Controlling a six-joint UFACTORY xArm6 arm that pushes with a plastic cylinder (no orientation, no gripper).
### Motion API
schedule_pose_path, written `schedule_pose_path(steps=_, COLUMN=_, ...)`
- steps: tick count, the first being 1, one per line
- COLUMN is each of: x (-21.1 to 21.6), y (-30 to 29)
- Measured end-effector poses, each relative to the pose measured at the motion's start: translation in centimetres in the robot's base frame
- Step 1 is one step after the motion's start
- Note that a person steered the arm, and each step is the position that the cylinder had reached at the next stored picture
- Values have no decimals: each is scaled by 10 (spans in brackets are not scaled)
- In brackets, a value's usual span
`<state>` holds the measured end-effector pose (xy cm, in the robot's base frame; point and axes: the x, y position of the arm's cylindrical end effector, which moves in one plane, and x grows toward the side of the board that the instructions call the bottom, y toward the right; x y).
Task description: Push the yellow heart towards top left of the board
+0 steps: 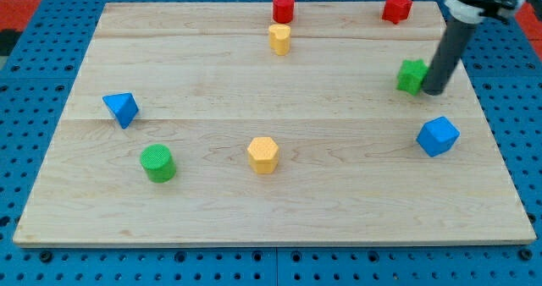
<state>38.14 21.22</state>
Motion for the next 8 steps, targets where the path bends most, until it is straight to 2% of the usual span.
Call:
schedule_pose_path(steps=1, x=-17, y=-33)
schedule_pose_path(steps=2, x=-14, y=-33)
schedule_pose_path(steps=3, x=0, y=-57)
schedule_pose_path(steps=6, x=1, y=-112)
schedule_pose_path(steps=7, x=-10, y=-135)
schedule_pose_path(steps=8, x=-46, y=-135)
